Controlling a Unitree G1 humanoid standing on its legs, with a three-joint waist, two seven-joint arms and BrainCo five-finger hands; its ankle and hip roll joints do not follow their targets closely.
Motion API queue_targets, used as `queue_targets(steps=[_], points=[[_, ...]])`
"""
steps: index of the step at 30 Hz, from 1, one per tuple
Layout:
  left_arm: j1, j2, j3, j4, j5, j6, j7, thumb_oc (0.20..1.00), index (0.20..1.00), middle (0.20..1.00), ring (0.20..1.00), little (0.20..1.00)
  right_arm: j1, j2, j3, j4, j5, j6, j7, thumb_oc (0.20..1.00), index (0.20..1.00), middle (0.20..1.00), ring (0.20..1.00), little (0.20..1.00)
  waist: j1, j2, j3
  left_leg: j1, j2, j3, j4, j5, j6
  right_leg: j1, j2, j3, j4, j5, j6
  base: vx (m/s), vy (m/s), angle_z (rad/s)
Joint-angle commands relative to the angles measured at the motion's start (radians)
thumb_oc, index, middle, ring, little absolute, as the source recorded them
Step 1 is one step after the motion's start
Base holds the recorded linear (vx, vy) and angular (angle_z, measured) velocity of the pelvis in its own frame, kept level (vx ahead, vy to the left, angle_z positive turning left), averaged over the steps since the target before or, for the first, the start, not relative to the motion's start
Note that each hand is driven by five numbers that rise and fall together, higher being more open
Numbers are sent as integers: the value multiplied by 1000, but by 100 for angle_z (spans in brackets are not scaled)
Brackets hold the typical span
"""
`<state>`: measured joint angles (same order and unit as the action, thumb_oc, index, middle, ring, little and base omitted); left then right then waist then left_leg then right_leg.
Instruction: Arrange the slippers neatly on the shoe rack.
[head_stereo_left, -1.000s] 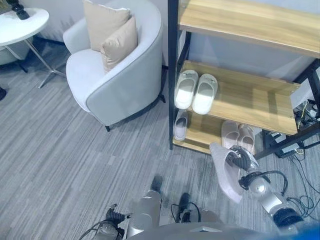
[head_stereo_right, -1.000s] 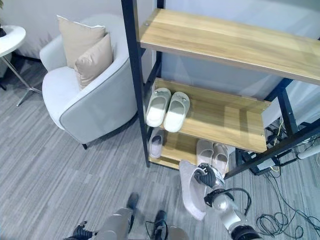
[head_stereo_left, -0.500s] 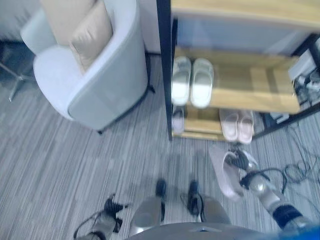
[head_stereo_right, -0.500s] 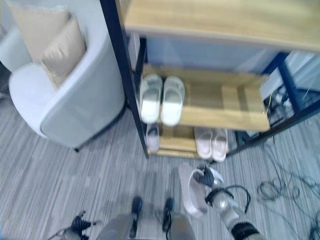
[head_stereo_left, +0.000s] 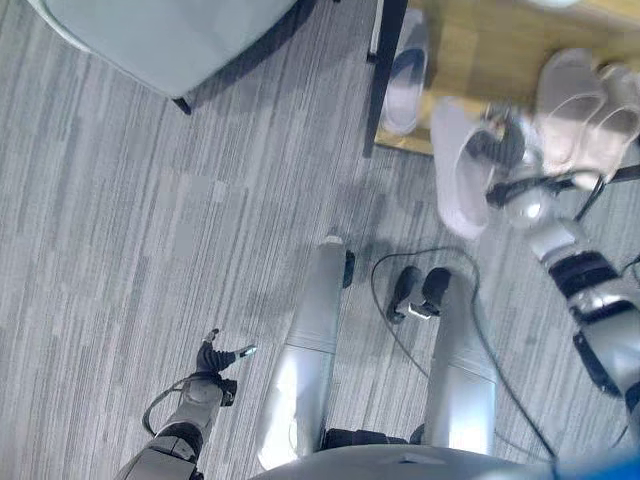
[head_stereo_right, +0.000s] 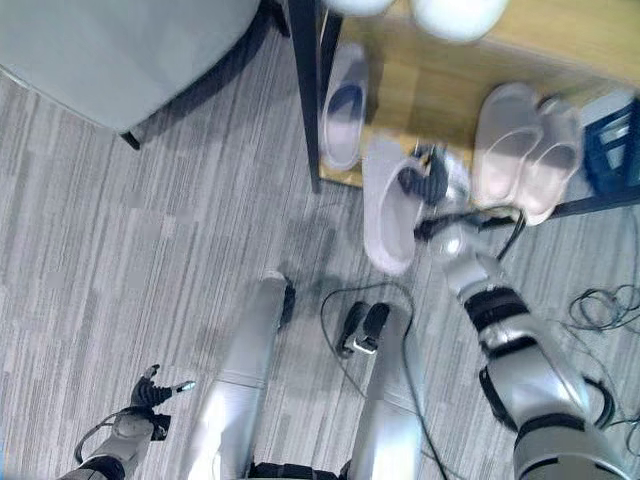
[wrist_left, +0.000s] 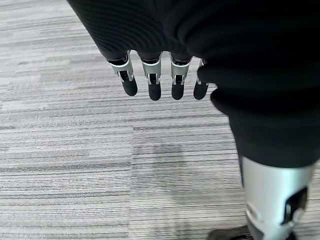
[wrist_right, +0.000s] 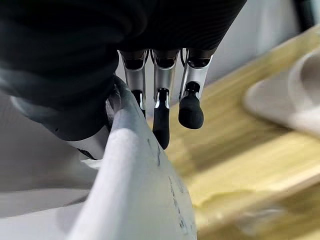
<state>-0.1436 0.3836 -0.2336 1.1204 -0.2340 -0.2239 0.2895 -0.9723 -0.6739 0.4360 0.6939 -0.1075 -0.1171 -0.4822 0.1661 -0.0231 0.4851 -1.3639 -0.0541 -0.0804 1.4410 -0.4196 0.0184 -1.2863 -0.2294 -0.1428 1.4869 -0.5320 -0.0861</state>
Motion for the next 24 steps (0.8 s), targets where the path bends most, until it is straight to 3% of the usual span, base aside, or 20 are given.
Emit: queue_targets(steps=[1, 7, 11, 17, 18, 24], points=[[74, 39, 10, 29, -95, -34, 44, 1000, 1000, 1000, 1000, 1000, 93, -60, 6, -63, 41, -51, -94, 200, 200, 200, 200, 200, 6, 29, -148, 42, -39, -62, -70, -45, 94, 76, -22, 25, -138, 26, 27, 43, 42, -5], [-2, 108, 11, -55, -164, -84, 92, 1000, 1000, 1000, 1000, 1000, -149, -140, 54, 20, 55, -61, -209, 200, 200, 200, 200, 200, 29, 49, -151, -204, -66, -76, 194, -102, 95, -171, -55, 62, 165, -58, -5, 113, 59, 5], [-21, 157, 8, -102, -168, -110, 121, 1000, 1000, 1000, 1000, 1000, -309, -208, 162, 96, -32, -22, -266, 200, 200, 200, 200, 200, 51, 49, -89, -206, -71, -75, 295, -153, 90, -185, -61, 97, 283, -87, -16, 113, 36, 0], [-29, 242, 31, -124, -238, -156, 138, 1000, 1000, 1000, 1000, 1000, -535, -207, 337, 434, 43, -17, -220, 200, 200, 200, 200, 200, 93, 63, 32, -206, -84, -83, 422, -196, 77, -203, -61, 198, 447, -123, -42, 46, 41, -5], [-6, 251, 41, -114, -262, -169, 129, 1000, 1000, 1000, 1000, 1000, -567, -198, 398, 487, 40, -13, -184, 200, 200, 200, 200, 200, 104, 62, 34, -206, -88, -97, 452, -217, 72, -208, -54, 213, 481, -130, -48, 92, 39, -9], [28, 297, 41, -92, -283, -192, 114, 1000, 1000, 1000, 1000, 1000, -645, -193, 476, 585, 79, -34, -153, 200, 200, 200, 200, 200, 128, 86, 35, -206, -91, -107, 461, -240, 65, -208, -60, 224, 495, -130, -60, 23, 8, -5]])
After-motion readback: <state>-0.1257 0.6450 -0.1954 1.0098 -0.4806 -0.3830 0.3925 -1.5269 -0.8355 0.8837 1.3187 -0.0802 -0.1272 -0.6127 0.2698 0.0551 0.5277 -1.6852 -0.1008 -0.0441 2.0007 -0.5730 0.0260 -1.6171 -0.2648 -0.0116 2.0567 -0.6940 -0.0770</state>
